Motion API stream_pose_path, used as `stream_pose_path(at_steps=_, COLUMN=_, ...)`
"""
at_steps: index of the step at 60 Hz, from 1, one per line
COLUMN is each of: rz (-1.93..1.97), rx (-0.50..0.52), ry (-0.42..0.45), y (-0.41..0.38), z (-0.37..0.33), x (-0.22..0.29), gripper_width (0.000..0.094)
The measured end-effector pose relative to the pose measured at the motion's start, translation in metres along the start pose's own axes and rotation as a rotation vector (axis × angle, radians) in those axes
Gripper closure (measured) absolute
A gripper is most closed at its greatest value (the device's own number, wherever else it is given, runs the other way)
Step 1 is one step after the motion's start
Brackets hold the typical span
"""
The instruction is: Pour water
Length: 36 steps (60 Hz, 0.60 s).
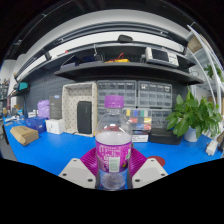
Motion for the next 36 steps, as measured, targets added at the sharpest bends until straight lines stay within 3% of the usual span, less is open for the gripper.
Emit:
stream_pose_path(at_steps=10, rz=-0.034, rx=0.032, ry=-0.032, y=0.008, z=0.002, x=0.001, gripper_width=0.0569)
stream_pose_path(at_steps=17, rz=-0.169, rx=-0.006, ry=-0.055, y=0.040, z=0.007, x=0.002, gripper_width=0.0570)
stream_pose_path(at_steps=31, rz=-0.757, rx=-0.138, ry=-0.166, y=0.123, z=0.045, x=0.008, gripper_width=0.0571)
stream_pose_path(at_steps=36, rz=-0.996, rx=-0.152, ry=-0.169, y=0.135, z=0.067, x=0.014, gripper_width=0.0573)
Point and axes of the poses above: the point between the fingertips, and its own axes, seen from behind it with the camera up: y to the right, x up, z forward, the way the camera looks, the point moved 1 cm from there along -z, backward, against the way the camera looks, and after that the axes turned 10 degrees about -z, right-handed, at the moved point
